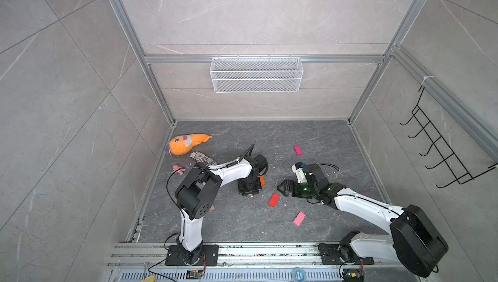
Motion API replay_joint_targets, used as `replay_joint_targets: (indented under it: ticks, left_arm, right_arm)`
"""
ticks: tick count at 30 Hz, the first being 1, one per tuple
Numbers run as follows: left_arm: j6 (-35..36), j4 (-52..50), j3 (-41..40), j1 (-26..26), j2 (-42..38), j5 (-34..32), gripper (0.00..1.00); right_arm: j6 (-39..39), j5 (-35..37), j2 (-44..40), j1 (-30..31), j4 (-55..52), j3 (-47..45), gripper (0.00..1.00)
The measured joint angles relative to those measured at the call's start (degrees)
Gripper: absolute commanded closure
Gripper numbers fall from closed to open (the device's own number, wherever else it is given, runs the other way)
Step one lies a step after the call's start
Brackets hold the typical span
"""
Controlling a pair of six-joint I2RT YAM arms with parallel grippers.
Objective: Assemble the letter p with building blocks
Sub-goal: Assemble the building block at the center of the board.
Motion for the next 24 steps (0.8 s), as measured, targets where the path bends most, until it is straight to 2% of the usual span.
replay_joint_targets:
  ticks: [24]
  left_arm:
    - [0.48, 0.66, -0.61, 0.00, -0.17, 0.04, 0.58]
  right_arm:
    - [0.00, -0.61, 0.63, 0.00, 0.37, 0.00, 0.00]
